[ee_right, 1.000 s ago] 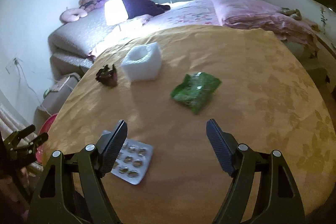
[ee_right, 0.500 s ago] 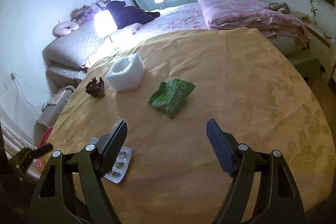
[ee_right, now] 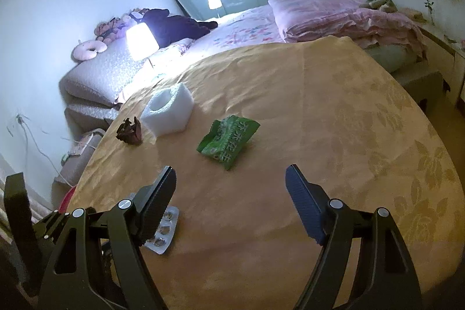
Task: Collect trash
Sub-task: 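Move both tools back over the pill blister pack on the bedspread, then lower the left tool onto the pill blister pack and close on it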
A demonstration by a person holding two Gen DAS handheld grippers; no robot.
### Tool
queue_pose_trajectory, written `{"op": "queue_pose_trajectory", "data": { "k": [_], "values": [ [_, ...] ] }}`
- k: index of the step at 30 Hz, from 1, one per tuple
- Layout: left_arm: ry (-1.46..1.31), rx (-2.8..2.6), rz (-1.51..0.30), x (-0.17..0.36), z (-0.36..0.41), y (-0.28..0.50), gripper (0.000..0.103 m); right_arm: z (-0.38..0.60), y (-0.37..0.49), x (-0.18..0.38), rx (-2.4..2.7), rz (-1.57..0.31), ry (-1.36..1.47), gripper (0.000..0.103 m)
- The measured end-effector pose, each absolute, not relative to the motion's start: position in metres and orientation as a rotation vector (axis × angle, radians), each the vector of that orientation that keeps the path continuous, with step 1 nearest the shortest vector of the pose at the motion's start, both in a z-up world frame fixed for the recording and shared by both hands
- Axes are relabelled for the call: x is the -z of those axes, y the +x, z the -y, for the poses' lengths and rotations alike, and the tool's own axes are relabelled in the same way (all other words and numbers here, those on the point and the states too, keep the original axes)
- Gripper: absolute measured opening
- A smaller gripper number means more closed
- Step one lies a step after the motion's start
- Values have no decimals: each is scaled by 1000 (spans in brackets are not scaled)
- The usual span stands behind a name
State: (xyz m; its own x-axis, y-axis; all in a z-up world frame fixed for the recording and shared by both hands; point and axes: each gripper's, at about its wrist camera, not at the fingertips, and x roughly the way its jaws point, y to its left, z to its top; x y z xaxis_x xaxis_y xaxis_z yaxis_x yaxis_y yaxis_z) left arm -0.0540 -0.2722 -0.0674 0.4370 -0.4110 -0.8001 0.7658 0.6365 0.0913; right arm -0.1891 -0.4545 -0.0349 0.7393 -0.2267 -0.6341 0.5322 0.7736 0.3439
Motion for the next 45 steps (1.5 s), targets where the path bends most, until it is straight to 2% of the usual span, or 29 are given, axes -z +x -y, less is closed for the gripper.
{"op": "queue_pose_trajectory", "data": {
  "k": [9, 19, 30, 36, 45],
  "values": [
    [444, 735, -860, 63, 295, -33, 83, 460, -193, 37, 448, -601, 562, 75],
    [339, 838, -898, 44, 311, -52, 83, 471, -199, 36, 461, -574, 590, 75],
    [400, 876, -962, 62, 356, -72, 83, 480, -206, 34, 461, -545, 616, 75],
    [487, 830, -912, 68, 352, -72, 80, 480, -208, 33, 462, -538, 626, 75],
    [409, 863, -954, 63, 331, -67, 75, 477, -207, 33, 445, -541, 623, 75]
  ]
}}
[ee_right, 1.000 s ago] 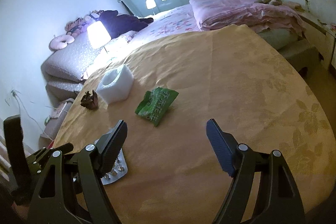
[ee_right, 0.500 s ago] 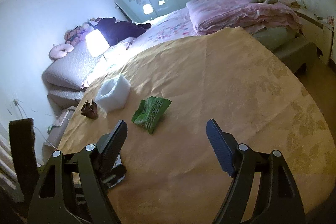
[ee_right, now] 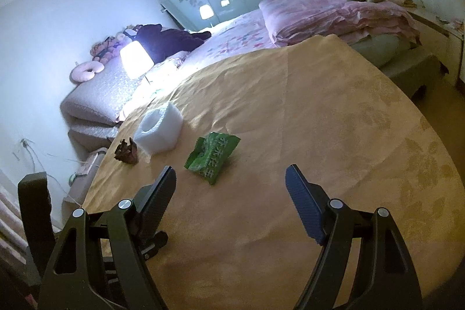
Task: Collect trash
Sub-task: 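Lower the left tool onto the pill blister pack and close on it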
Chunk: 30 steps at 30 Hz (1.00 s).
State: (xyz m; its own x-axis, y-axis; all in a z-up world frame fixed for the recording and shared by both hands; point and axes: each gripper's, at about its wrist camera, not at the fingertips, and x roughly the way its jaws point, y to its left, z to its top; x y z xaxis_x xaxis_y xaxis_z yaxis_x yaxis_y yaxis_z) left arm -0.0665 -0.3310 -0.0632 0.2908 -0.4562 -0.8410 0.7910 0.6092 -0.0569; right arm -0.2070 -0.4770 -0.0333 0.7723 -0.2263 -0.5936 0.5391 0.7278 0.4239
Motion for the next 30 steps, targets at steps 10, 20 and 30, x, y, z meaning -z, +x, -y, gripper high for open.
{"op": "queue_pose_trajectory", "data": {
  "k": [10, 20, 30],
  "values": [
    [334, 878, -1027, 58, 329, -61, 75, 477, -207, 33, 441, -539, 633, 75],
    [440, 815, -963, 65, 350, -70, 75, 482, -209, 34, 447, -532, 653, 75],
    [497, 836, -876, 65, 341, -77, 54, 481, -207, 35, 447, -540, 653, 75]
  ]
}}
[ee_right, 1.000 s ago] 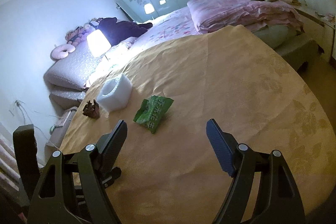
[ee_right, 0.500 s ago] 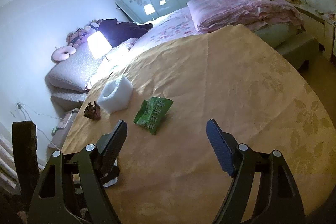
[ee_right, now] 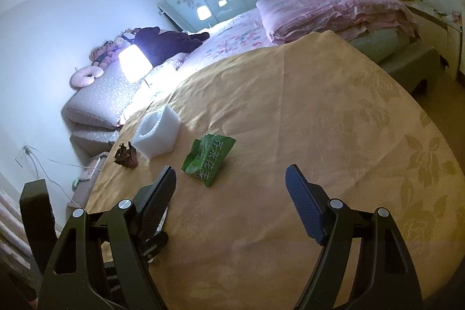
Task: Collect trash
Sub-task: 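Lower the left tool onto the pill blister pack and close on it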
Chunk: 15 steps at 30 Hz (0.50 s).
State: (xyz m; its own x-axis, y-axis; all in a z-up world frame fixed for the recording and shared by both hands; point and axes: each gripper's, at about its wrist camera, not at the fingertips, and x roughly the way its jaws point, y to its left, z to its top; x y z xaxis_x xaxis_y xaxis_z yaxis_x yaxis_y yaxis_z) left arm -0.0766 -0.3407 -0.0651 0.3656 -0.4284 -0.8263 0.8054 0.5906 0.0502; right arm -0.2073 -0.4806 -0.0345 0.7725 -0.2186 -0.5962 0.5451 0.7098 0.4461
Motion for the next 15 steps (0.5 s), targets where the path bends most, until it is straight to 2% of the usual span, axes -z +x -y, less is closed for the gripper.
{"op": "queue_pose_trajectory", "data": {
  "k": [3, 4, 15],
  "values": [
    [492, 849, -869, 65, 336, -76, 52, 479, -206, 35, 445, -545, 649, 75],
    [489, 854, -863, 64, 333, -76, 47, 479, -205, 36, 444, -547, 648, 75],
    [416, 847, -860, 56, 305, -61, 47, 463, -191, 46, 415, -599, 613, 75]
  ]
}}
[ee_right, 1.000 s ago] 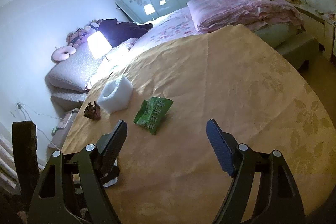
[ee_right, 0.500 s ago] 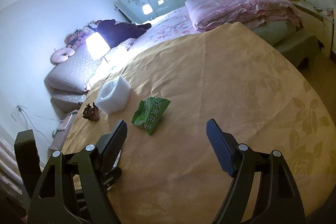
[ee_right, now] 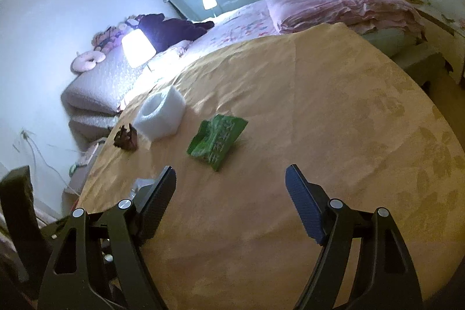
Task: Collect trash
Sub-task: 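Lower the left tool onto the pill blister pack and close on it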
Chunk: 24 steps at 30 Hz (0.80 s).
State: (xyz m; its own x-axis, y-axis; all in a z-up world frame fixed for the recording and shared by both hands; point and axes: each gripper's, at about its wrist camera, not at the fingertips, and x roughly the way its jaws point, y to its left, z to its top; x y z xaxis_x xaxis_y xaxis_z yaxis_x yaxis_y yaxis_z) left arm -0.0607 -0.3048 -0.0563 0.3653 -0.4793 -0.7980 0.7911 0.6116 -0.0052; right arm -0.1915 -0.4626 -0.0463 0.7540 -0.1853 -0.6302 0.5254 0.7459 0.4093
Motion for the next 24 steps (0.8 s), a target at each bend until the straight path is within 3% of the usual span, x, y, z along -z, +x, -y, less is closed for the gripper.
{"op": "queue_pose_trajectory", "data": {
  "k": [24],
  "values": [
    [323, 726, -762, 34, 245, -18, 47, 470, -113, 56, 413, -722, 511, 72]
  ]
}}
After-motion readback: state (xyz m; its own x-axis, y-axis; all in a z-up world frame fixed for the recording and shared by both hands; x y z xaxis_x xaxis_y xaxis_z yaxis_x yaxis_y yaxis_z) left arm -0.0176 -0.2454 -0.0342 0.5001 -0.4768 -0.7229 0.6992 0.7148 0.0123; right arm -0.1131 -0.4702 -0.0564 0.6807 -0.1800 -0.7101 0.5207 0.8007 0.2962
